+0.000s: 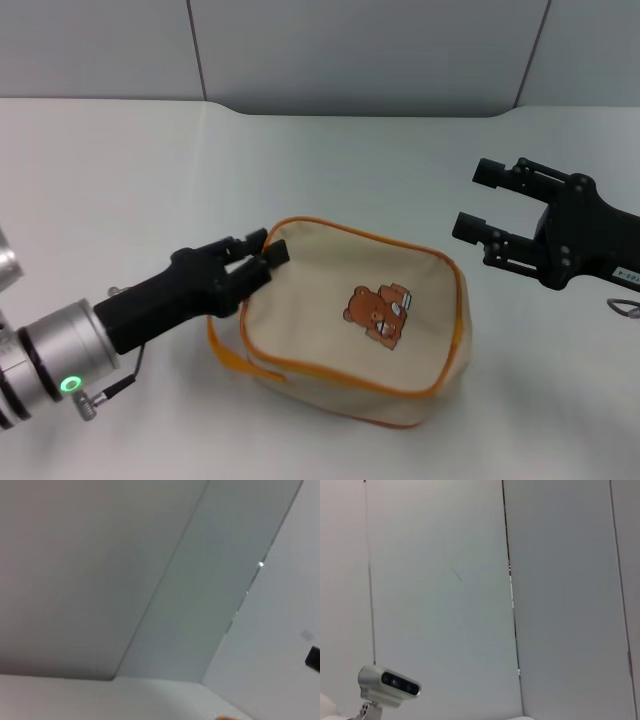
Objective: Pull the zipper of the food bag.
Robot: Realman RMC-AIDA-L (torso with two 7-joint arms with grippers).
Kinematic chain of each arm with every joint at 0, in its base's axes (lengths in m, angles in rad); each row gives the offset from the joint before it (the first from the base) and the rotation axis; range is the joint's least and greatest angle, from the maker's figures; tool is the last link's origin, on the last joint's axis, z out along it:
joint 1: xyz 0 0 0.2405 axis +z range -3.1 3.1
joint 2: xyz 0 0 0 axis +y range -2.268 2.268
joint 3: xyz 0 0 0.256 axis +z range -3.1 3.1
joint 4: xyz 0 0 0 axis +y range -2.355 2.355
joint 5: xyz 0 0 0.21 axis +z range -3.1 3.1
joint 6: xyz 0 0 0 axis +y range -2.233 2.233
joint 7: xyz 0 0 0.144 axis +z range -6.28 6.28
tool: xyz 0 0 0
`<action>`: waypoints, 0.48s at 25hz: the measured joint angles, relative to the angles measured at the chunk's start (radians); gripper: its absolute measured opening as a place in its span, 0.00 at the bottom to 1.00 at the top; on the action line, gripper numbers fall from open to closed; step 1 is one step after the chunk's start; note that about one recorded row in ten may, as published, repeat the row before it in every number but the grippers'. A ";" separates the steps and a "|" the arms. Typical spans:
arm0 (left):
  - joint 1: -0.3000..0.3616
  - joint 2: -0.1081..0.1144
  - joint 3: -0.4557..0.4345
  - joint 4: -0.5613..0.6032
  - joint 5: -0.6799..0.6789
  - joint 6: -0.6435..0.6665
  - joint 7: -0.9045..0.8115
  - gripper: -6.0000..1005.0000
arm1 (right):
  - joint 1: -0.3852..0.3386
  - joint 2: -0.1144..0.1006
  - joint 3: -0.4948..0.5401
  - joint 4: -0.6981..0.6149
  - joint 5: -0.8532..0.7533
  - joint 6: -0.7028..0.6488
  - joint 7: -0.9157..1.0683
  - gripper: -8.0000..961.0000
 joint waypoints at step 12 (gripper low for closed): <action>0.048 0.036 0.157 0.265 0.048 0.479 0.020 0.68 | 0.025 -0.068 -0.127 -0.005 -0.063 -0.164 0.117 0.86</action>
